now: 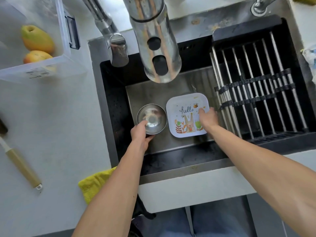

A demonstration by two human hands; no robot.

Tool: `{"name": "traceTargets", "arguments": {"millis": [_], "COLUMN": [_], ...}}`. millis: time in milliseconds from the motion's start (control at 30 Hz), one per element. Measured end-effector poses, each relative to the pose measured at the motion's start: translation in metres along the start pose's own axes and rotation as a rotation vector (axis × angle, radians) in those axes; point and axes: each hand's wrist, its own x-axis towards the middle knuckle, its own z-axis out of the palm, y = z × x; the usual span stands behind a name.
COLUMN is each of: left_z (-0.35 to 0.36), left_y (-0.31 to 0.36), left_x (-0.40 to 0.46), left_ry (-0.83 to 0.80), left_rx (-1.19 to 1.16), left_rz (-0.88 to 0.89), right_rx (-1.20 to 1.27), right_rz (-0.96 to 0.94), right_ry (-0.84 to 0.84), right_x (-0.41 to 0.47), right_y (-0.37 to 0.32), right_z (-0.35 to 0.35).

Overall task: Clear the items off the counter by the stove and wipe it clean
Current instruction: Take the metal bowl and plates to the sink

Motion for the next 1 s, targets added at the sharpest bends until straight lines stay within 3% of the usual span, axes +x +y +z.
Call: {"name": "traceTargets", "arguments": {"millis": [267,467,600,733,1000], "left_z": [-0.004,-0.015,-0.031,-0.053,-0.102], "left_y": [0.003,0.006,0.004,-0.003,-0.049], "left_x": [-0.02,-0.069,-0.125,-0.18,-0.229], "left_ry": [0.028,0.04,-0.089,-0.2,-0.177], "left_rx": [-0.024,0.017,0.068,0.162,0.532], "left_rz": [-0.017,-0.007,0.029,0.081,0.155], "right_rx": [-0.063,-0.08,-0.119,-0.118,-0.087], "right_rz": [0.018,-0.111,-0.237,-0.348,-0.317], "right_ry": [-0.035,-0.158,-0.269,-0.226,-0.184], "right_x": [-0.012,-0.058,-0.109,-0.163,-0.231], "right_y": [-0.013,-0.02,-0.011,0.012,0.069], "right_z": [-0.014,-0.04,-0.074,-0.115,-0.173]}}
